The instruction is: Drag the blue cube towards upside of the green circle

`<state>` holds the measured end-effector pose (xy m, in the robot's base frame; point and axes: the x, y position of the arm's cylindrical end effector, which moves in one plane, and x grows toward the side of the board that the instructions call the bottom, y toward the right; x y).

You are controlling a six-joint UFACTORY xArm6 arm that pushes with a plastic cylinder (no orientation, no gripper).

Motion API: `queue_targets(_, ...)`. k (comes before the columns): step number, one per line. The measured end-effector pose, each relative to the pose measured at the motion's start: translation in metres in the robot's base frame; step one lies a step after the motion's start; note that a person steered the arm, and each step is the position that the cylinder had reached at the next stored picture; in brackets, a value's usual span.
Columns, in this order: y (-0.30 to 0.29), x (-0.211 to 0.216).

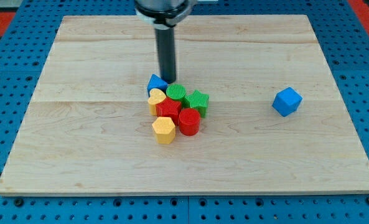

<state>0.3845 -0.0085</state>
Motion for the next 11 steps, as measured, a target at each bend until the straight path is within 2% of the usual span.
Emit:
queue_targets(2, 0.227, -0.015)
queue_targets(3, 0.268, 0.036)
queue_targets(4, 0.238, 0.080)
queue_targets(5, 0.191, 0.061)
queue_targets(6, 0.137, 0.015)
queue_targets(7, 0.125, 0.006)
queue_targets(8, 0.182, 0.040)
queue_targets(9, 0.121, 0.053)
queue_targets(11, 0.039, -0.030)
